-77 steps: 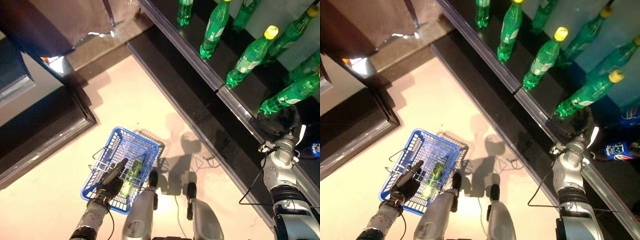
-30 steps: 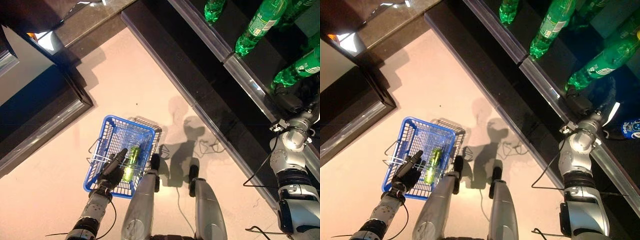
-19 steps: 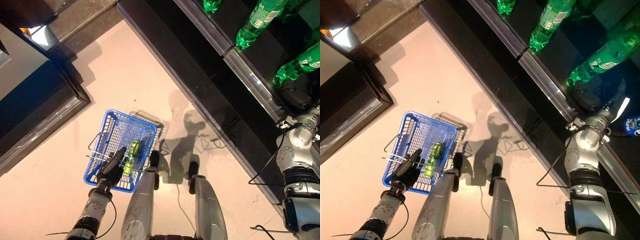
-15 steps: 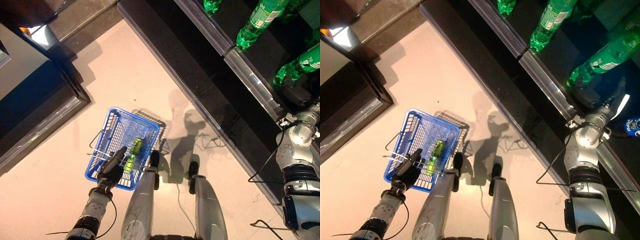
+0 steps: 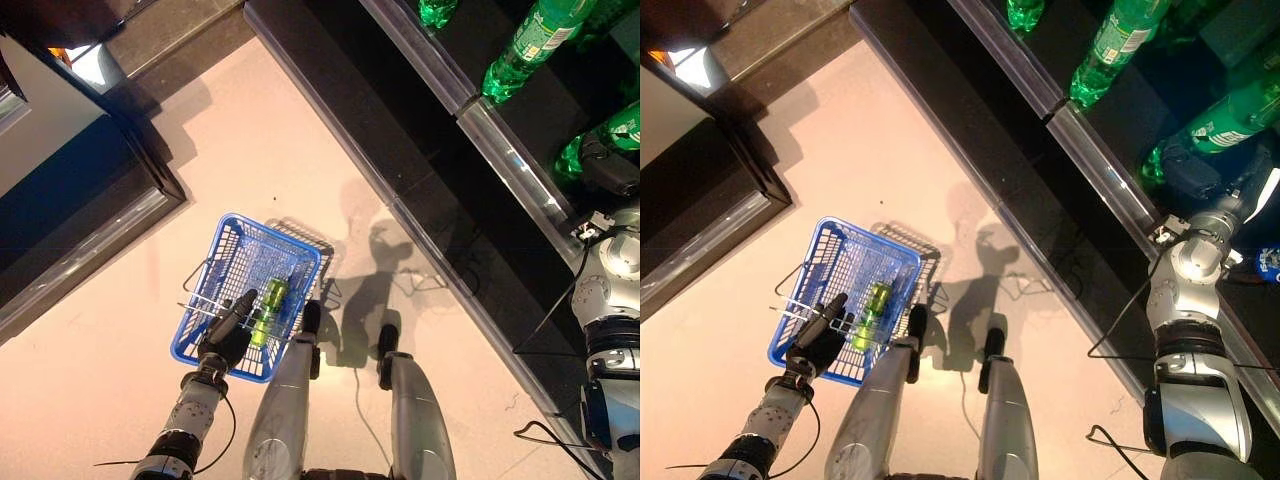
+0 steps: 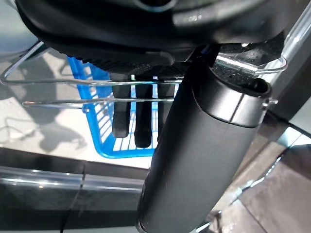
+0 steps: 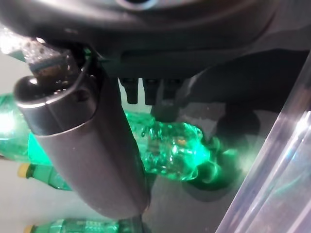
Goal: Pick up the drink and place into the basket.
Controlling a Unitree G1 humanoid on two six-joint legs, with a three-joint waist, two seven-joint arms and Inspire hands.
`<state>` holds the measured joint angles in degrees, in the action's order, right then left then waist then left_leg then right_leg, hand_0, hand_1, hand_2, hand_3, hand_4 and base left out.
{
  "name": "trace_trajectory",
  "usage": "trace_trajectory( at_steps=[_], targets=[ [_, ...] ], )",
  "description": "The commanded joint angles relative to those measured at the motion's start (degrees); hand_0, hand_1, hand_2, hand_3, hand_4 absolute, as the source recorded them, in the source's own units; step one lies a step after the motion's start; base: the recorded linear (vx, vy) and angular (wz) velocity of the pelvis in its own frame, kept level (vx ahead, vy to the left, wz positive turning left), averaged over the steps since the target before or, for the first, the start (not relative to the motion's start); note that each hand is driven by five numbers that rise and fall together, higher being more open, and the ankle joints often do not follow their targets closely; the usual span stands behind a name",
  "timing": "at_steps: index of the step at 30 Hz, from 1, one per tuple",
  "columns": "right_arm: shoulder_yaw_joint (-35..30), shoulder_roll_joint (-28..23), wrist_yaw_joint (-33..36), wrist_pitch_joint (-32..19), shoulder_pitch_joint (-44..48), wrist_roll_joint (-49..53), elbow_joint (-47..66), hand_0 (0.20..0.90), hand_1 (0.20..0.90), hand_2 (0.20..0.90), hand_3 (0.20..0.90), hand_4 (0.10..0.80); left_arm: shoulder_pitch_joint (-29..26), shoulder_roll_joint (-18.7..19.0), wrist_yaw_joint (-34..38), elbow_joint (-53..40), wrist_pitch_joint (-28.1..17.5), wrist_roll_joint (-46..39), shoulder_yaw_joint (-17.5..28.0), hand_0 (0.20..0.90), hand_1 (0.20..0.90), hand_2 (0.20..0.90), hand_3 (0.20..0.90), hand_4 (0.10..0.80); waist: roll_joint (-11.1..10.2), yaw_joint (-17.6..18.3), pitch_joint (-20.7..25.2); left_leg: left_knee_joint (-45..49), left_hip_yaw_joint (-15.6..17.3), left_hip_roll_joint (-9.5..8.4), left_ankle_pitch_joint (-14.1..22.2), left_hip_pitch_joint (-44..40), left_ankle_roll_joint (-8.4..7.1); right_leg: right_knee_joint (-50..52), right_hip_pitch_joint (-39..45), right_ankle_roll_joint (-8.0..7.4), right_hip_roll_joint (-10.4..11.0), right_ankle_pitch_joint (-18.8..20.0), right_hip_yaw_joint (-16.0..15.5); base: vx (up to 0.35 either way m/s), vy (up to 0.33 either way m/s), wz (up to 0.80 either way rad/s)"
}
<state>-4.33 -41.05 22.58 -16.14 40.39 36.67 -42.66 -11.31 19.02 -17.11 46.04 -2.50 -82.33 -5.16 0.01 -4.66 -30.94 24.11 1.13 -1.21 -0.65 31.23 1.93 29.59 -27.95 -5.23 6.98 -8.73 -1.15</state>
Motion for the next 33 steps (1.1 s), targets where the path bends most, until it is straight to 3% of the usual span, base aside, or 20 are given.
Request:
trace_trajectory(
  at_steps=[1,16,29,31,32,33],
  targets=[
    [1.3,-9.87,-0.76,-3.28,6.58,1.18,-0.16,0.9,0.9,0.9,0.9,0.8,1.62,5.02,-7.5,-7.77,-2.69,-1.21,2.22,0.3,0.3,0.3,0.2,0.1,0.03,-0.27,1.15,-0.7,-3.23,-4.02,5.31,-5.42,3.81,-2.3,1.93,5.08,-4.44,5.24,-3.59,0.047,-0.024,0.02],
    [3.38,-12.55,-1.06,-2.13,10.38,1.45,-1.43,0.9,0.9,0.9,0.9,0.8,2.21,5.79,-7.53,-8.56,-2.01,-1.78,1.97,0.3,0.3,0.3,0.2,0.1,0.22,-0.97,1.15,-1.13,-3.87,-4.02,4.9,-5.32,3.55,-1.97,1.98,5.49,-4.52,4.57,-4.23,0.004,-0.004,0.0],
    [0.83,-11.56,-5.59,-7.86,11.88,12.51,-1.15,0.9,0.9,0.9,0.9,0.8,2.38,5.35,-7.6,-8.58,-2.25,-1.74,1.69,0.3,0.3,0.3,0.2,0.1,0.79,-1.45,1.15,-2.92,-4.42,-3.76,3.98,-6.59,2.84,-2.11,3.15,5.61,-4.36,3.71,-4.97,0.006,-0.004,0.03],
    [-0.05,-11.07,-7.7,-8.55,11.97,16.51,-1.12,0.502,0.502,0.502,0.436,0.336,2.54,5.02,-7.76,-8.52,-2.3,-1.65,1.59,0.3,0.3,0.3,0.2,0.1,1.01,-1.51,1.15,-3.08,-4.55,-3.82,3.92,-6.79,2.76,-2.17,3.37,5.74,-4.33,3.53,-5.12,0.013,0.0,0.08],
    [-0.48,-10.93,-8.56,-8.85,11.95,18.26,-1.24,0.335,0.335,0.335,0.241,0.141,2.64,4.98,-7.91,-8.51,-2.25,-1.63,1.54,0.3,0.3,0.3,0.2,0.1,1.08,-1.54,1.15,-3.07,-4.62,-3.86,3.93,-6.8,2.74,-2.14,3.39,5.77,-4.32,3.46,-5.16,0.0,0.0,0.0],
    [-1.01,-10.68,-9.79,-9.05,11.98,19.96,-1.17,0.3,0.3,0.3,0.2,0.1,2.74,4.9,-8.25,-8.32,-2.23,-1.63,1.47,0.3,0.3,0.3,0.2,0.1,1.17,-1.56,1.15,-2.96,-4.7,-3.93,3.97,-6.75,2.72,-2.05,3.36,5.83,-4.28,3.35,-5.22,0.0,0.0,0.0]
  ],
)
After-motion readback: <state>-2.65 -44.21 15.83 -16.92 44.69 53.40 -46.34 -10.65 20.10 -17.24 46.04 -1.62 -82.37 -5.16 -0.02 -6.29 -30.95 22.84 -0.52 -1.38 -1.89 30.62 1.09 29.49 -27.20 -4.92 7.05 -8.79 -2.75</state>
